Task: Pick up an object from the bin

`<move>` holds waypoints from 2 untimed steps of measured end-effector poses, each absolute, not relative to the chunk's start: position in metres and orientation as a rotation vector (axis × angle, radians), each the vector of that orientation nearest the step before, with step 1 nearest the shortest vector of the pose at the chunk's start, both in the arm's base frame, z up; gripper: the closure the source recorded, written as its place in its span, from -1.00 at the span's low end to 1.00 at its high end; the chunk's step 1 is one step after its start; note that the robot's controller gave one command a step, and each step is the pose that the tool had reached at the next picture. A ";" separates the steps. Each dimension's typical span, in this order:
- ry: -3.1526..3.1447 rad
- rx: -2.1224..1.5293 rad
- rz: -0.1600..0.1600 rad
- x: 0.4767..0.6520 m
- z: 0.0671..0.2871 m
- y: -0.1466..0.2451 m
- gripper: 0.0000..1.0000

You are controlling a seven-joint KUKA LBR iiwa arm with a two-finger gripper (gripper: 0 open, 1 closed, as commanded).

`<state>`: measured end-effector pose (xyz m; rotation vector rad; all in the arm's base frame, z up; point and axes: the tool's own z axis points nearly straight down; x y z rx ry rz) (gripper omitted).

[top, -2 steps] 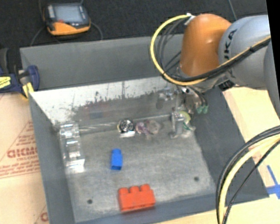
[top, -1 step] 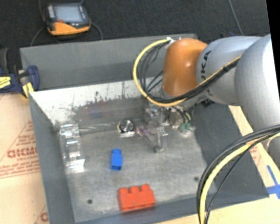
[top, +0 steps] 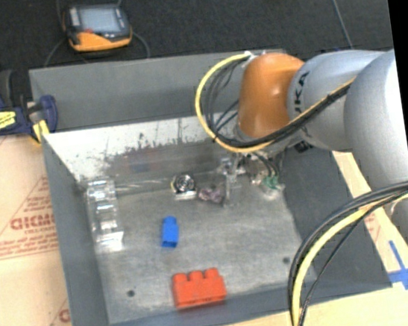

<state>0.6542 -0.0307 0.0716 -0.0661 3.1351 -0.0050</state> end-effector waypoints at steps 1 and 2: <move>3.139 -0.063 -0.005 0.645 0.084 -0.034 1.00; 3.138 -0.083 -0.004 0.625 0.100 -0.034 1.00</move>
Offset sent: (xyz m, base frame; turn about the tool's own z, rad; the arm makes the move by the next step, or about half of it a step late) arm -0.0106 -0.0007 0.0100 0.0005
